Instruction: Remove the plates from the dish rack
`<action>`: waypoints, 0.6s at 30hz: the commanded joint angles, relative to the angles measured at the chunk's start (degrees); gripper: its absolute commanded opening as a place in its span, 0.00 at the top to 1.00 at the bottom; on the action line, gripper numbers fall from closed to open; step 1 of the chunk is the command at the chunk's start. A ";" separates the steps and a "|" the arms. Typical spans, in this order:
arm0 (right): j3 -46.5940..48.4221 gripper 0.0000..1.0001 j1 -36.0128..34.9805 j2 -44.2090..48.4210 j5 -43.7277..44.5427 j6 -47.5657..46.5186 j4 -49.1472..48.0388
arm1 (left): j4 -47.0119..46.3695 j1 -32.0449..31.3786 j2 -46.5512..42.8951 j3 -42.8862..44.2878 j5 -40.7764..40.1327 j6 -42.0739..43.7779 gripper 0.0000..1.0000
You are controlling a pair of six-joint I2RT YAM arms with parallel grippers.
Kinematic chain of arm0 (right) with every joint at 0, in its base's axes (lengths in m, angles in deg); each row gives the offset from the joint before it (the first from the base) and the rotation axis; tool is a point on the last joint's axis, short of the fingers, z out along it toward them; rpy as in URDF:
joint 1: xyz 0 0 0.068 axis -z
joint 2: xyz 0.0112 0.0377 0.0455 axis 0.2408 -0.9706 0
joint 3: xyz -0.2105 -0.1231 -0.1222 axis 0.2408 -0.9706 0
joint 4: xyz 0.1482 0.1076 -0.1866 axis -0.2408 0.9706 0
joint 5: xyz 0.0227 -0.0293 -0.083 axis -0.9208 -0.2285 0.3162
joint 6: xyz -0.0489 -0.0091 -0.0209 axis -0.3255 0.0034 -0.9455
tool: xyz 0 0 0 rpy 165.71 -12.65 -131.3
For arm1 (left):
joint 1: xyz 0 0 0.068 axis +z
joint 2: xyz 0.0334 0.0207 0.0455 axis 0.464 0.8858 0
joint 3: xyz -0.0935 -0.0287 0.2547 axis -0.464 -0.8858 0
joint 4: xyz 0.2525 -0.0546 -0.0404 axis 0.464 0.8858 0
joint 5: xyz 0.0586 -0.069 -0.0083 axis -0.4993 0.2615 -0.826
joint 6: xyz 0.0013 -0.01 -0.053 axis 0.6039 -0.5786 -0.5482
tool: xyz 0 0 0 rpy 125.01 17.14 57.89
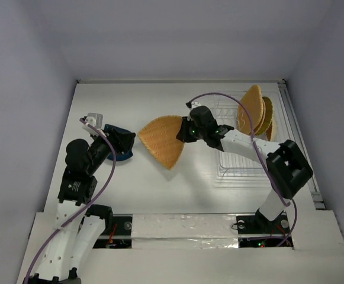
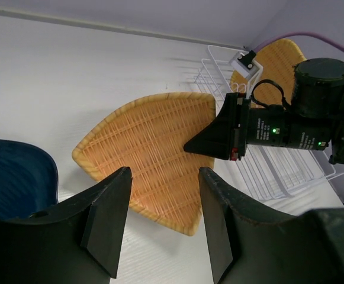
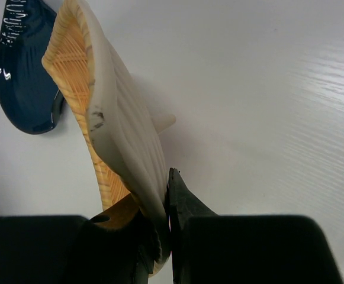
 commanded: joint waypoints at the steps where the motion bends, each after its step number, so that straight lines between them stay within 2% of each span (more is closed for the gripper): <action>1: -0.76 1.00 -0.20 -1.63 -3.31 3.34 -10.40 | -3.06 0.45 0.49 1.77 1.13 0.18 0.54; 6: -0.58 0.98 -0.20 -4.36 3.53 3.70 -8.65 | -2.98 0.97 0.49 1.69 1.31 0.18 0.54; 9: -1.46 0.97 -0.20 -4.98 4.25 4.49 -9.78 | -2.98 0.97 0.49 1.69 1.40 0.10 0.54; 12: -2.17 0.90 -0.20 -5.86 6.35 4.93 -9.61 | -3.06 0.97 0.58 1.69 1.66 0.18 0.54; 13: -1.99 0.85 -0.20 -6.21 6.79 4.93 -8.65 | -3.07 0.97 0.67 1.69 1.75 0.18 0.54; 15: -1.99 0.83 -0.20 -6.82 9.68 5.01 -7.42 | -3.07 0.97 0.67 1.60 1.84 0.10 0.54; 16: -2.08 0.76 -0.20 -6.74 10.66 5.01 -6.54 | -3.15 0.97 0.67 1.60 1.75 0.10 0.54; 18: -2.52 0.71 -0.20 -6.22 13.89 4.58 -5.84 | -3.15 0.97 0.67 1.60 1.93 0.01 0.54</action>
